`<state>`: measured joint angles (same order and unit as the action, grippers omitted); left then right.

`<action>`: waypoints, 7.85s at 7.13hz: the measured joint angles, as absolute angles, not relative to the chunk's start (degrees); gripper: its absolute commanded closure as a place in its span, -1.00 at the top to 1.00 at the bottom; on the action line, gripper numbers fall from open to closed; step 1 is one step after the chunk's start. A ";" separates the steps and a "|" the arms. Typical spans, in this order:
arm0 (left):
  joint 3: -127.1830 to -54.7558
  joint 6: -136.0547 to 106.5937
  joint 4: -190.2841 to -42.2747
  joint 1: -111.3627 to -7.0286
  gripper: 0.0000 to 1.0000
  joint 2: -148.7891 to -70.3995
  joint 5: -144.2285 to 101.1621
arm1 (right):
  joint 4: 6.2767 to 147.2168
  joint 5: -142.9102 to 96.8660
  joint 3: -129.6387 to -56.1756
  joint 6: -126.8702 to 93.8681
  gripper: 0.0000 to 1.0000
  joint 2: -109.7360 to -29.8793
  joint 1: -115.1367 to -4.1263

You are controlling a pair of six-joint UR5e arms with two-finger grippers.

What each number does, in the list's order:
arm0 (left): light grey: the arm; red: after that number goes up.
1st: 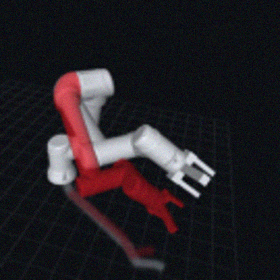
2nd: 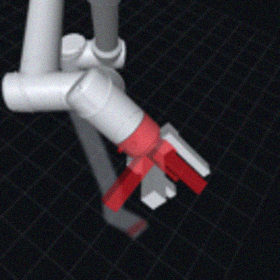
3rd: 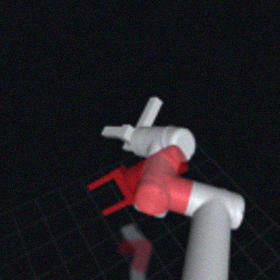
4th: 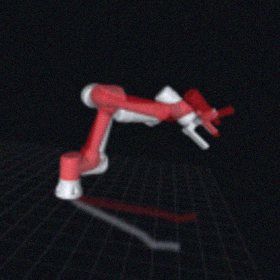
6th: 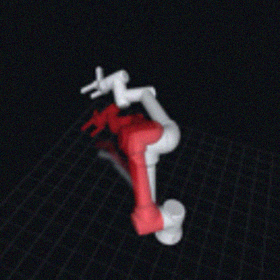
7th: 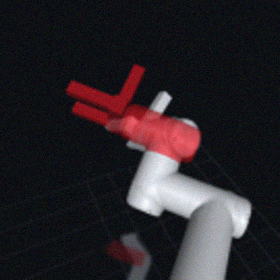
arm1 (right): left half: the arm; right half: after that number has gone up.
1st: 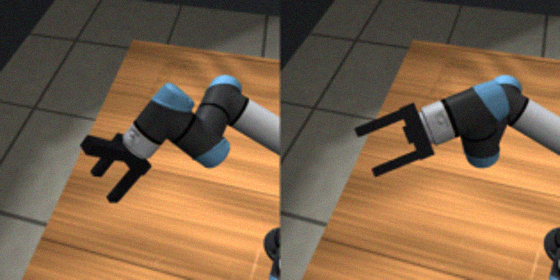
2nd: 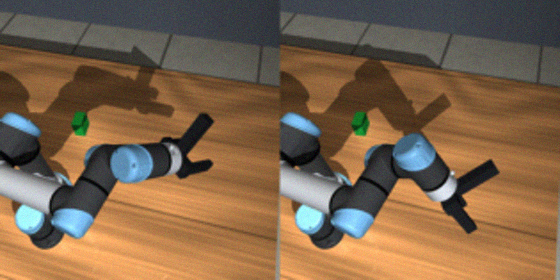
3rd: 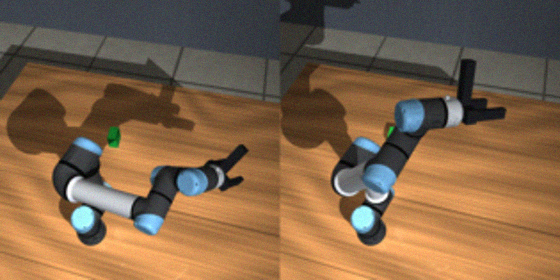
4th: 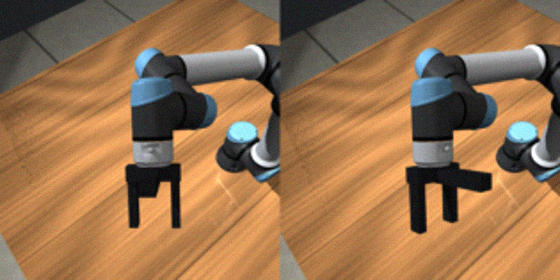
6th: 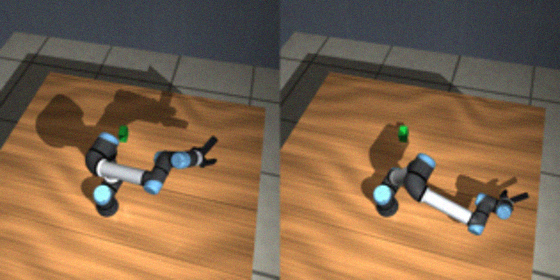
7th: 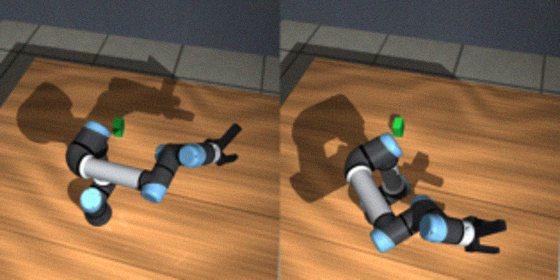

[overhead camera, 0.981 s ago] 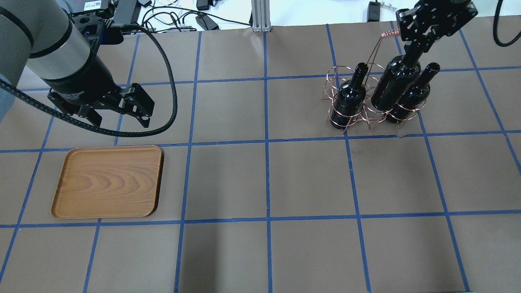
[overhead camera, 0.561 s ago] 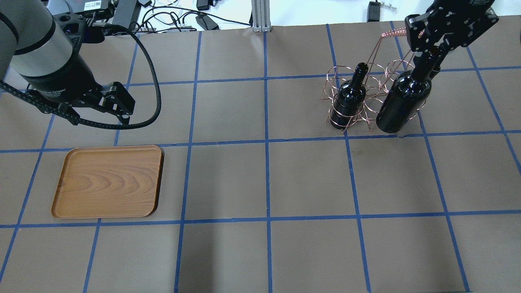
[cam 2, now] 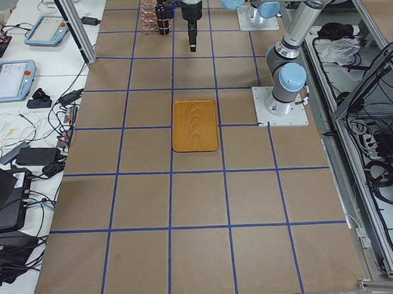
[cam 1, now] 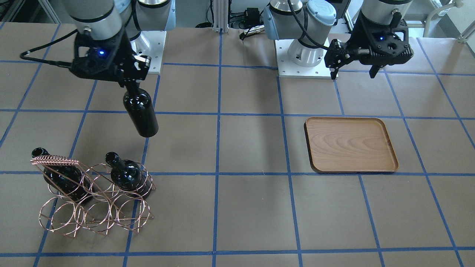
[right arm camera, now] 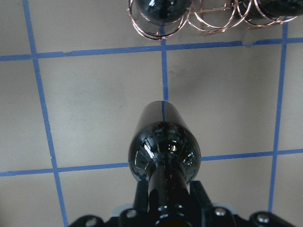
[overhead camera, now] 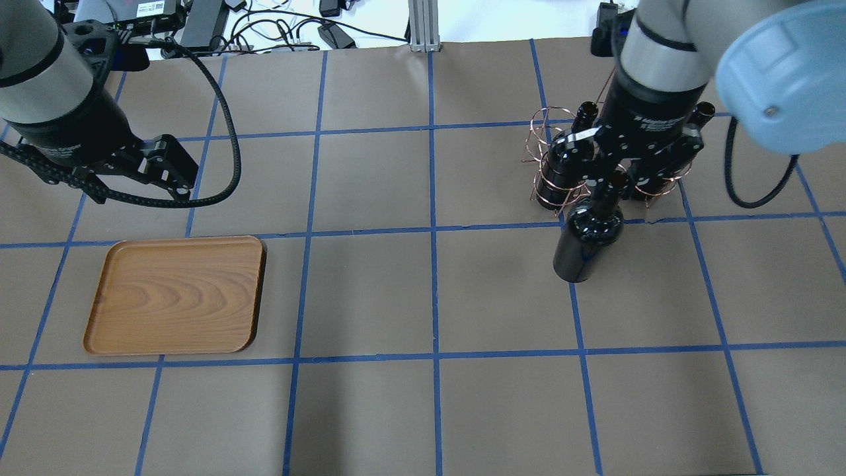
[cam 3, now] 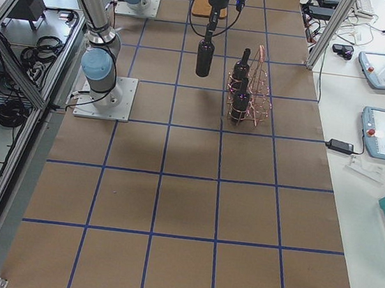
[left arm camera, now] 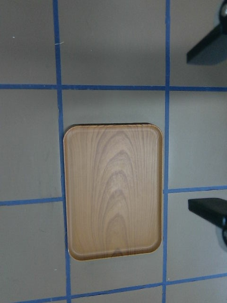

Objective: Take wine from basket and place on tray
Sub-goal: 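Pull the bottle up out of the rack with the right gripper, then carry the bottle toward the tray and set it upright on the table, then release the bottle and withdraw the right gripper while the left gripper approaches it, then grasp the standing bottle's neck with the left gripper and lift it, then move the bottle over the wooden tray and lower it with the left gripper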

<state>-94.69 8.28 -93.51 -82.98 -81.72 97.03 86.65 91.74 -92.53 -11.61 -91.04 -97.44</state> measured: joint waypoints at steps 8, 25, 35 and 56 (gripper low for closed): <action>-95.04 14.37 -94.20 -69.53 1.00 -82.72 96.63 | 99.56 89.62 -79.42 -54.65 -1.00 -70.70 -122.84; -95.11 -1.47 -87.99 -95.76 1.00 -86.42 86.37 | 83.84 91.19 -80.60 -5.77 0.99 -85.91 -99.17; -101.83 -3.53 -79.43 -103.41 0.57 -94.96 85.66 | 89.07 90.34 -82.53 -2.72 1.00 -89.56 -94.12; -102.78 36.86 -87.80 -61.71 -1.00 -87.64 92.46 | 89.12 90.11 -82.88 -2.58 1.00 -89.65 -94.38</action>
